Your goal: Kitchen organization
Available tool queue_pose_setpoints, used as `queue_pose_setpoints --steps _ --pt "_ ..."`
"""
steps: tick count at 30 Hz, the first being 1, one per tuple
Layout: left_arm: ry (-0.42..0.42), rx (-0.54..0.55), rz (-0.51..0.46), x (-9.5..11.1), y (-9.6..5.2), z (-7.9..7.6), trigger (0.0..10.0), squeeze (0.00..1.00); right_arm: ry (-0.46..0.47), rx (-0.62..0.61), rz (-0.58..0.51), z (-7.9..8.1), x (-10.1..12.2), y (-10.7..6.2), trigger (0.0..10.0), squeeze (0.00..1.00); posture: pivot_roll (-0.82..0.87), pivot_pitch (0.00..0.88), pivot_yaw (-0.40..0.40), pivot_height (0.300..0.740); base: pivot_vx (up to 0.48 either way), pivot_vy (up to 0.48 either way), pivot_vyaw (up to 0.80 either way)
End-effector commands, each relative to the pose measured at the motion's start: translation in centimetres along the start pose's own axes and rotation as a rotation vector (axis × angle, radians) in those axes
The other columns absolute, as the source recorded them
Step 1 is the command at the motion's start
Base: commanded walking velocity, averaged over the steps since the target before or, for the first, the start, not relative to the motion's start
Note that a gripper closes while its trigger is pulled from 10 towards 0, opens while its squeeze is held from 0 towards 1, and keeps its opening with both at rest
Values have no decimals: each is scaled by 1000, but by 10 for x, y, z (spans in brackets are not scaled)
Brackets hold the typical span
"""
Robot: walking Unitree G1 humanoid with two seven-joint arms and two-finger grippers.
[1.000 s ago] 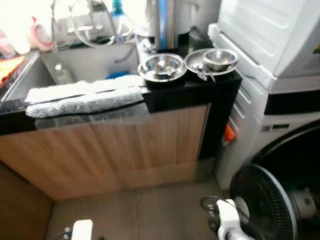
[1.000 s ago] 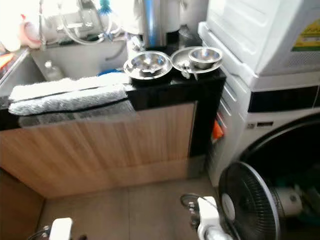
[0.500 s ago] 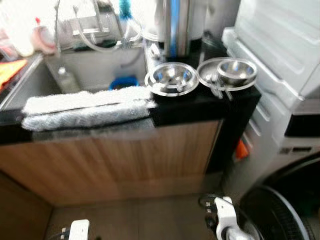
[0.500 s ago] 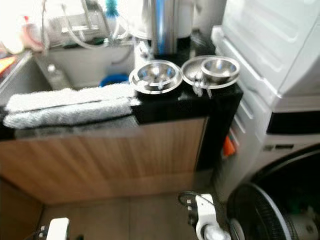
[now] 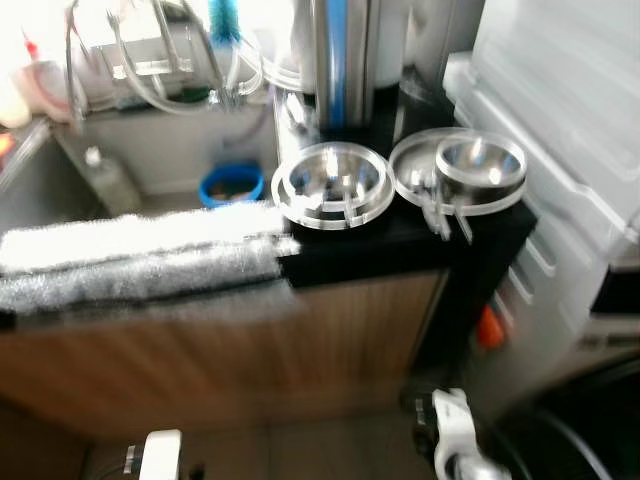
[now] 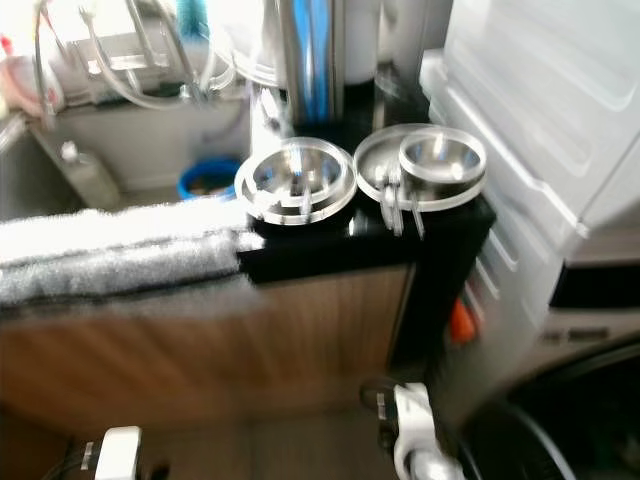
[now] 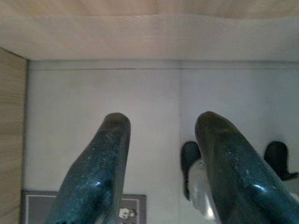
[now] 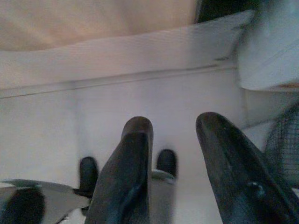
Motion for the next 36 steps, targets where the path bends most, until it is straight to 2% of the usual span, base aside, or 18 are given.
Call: queue_pose_setpoints --steps 1,17,26,36 --pt "-15 17 23 -8 -3 6 10000 0 15 1 8 2 -2 0 10000 0 -92 68 62 740 0 0 0" --pt "-16 12 28 -7 -2 4 10000 0 26 3 4 3 -2 0 10000 0 -95 65 56 740 0 0 0" --pt "-59 24 28 -9 -1 -1 10000 0 -4 4 11 -1 -2 0 10000 0 -90 36 26 740 0 0 0" --pt "-55 34 49 -14 -4 4 10000 0 1 8 -1 1 4 1 10000 0 -93 19 34 740 0 336 0"
Point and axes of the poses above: a point about 5 cm out from each wrist's last joint towards the gripper, its own y axis pointing out of the wrist towards the gripper, its own x axis along the axis of the wrist's last joint, z = x × y, the point moved 2 cm from there along y, pointing out of the wrist towards the gripper, and after that the axes turned 12 degrees about -y, right-handed, at the moved point
